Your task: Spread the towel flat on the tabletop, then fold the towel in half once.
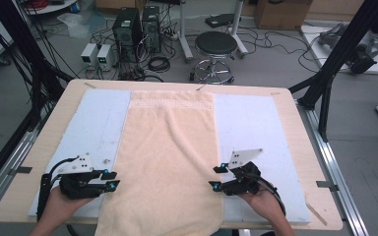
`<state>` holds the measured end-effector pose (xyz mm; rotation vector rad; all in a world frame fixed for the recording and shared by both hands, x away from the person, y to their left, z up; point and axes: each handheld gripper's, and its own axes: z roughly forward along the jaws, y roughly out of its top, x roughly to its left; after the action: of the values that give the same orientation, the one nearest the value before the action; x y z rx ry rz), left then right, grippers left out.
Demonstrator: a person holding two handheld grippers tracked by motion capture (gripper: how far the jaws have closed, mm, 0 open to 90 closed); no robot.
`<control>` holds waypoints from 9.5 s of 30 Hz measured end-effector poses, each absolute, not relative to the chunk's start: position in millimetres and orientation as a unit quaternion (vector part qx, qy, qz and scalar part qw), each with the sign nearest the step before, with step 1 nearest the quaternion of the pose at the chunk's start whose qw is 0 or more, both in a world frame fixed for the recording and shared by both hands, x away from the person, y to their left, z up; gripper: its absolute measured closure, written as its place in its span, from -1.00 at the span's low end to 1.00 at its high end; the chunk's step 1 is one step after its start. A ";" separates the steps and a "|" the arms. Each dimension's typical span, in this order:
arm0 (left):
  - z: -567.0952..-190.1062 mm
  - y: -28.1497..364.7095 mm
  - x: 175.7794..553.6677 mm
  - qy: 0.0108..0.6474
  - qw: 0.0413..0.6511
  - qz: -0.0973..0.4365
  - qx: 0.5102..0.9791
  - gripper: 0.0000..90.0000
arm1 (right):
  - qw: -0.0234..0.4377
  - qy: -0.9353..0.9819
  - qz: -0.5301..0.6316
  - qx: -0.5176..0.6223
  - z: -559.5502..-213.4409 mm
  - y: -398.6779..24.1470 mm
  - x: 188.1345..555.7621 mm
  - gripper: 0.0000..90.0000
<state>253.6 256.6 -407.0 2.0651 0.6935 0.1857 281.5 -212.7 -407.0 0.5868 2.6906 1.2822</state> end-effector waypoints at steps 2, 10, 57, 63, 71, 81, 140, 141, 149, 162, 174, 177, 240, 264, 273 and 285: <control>-403.1 255.3 258.7 0.279 0.466 0.081 0.835 0.34 | 0.054 0.881 0.423 0.208 -405.9 -213.0 288.3 -0.16; -395.9 251.2 276.8 0.283 0.469 0.095 0.831 0.02 | 0.071 0.864 0.434 0.243 -397.0 -219.1 316.1 -0.36; -398.9 242.9 441.1 0.386 0.434 0.128 0.804 -0.18 | 0.126 0.850 0.396 0.325 -377.9 -200.5 473.5 -0.47; -422.1 241.4 445.3 0.399 0.420 0.125 0.806 -0.16 | 0.109 0.862 0.366 0.334 -413.4 -197.1 478.8 -0.32; -439.0 238.1 445.8 0.401 0.395 0.111 0.819 0.10 | 0.100 0.868 0.340 0.348 -433.6 -191.4 480.5 0.13; -439.2 240.3 443.3 0.435 0.390 0.124 0.802 0.91 | 0.073 0.870 0.336 0.353 -429.8 -184.8 476.5 0.83; -417.3 254.1 355.2 0.354 0.431 0.100 0.824 0.09 | 0.087 0.863 0.385 0.315 -421.3 -215.9 367.6 0.07; -420.3 252.7 359.0 0.361 0.426 0.099 0.824 0.09 | 0.085 0.863 0.383 0.319 -425.6 -215.9 372.7 0.08; -436.7 240.7 369.8 0.381 0.358 0.146 0.840 0.17 | 0.096 0.874 0.359 0.314 -435.7 -207.9 378.3 0.42; -431.2 244.2 368.3 0.378 0.391 0.117 0.831 0.85 | 0.065 0.879 0.355 0.311 -430.0 -203.3 380.7 0.87; -384.1 267.8 317.5 0.347 0.487 0.134 0.790 0.85 | 0.090 0.866 0.426 0.246 -366.6 -203.7 344.7 0.87; -373.4 275.7 272.7 0.313 0.505 0.150 0.790 0.85 | 0.099 0.865 0.450 0.201 -344.9 -206.8 301.4 0.87; -418.7 245.3 364.2 0.405 0.438 0.121 0.793 0.81 | 0.081 0.891 0.356 0.268 -401.7 -212.0 366.7 0.84; -384.7 226.5 423.4 0.392 0.434 0.148 0.797 0.31 | 0.133 0.859 0.377 0.320 -366.8 -231.7 443.2 0.14; -407.5 220.3 384.0 0.352 0.455 0.105 0.812 0.17 | 0.125 0.866 0.398 0.277 -377.2 -230.3 388.5 0.10; -430.2 207.1 384.9 0.349 0.422 0.091 0.832 0.12 | 0.096 0.875 0.406 0.245 -403.6 -234.5 341.8 0.03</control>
<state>384.9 207.1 -430.2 2.0822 0.8751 0.2287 341.8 -234.5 -403.6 0.7245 2.5934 1.2035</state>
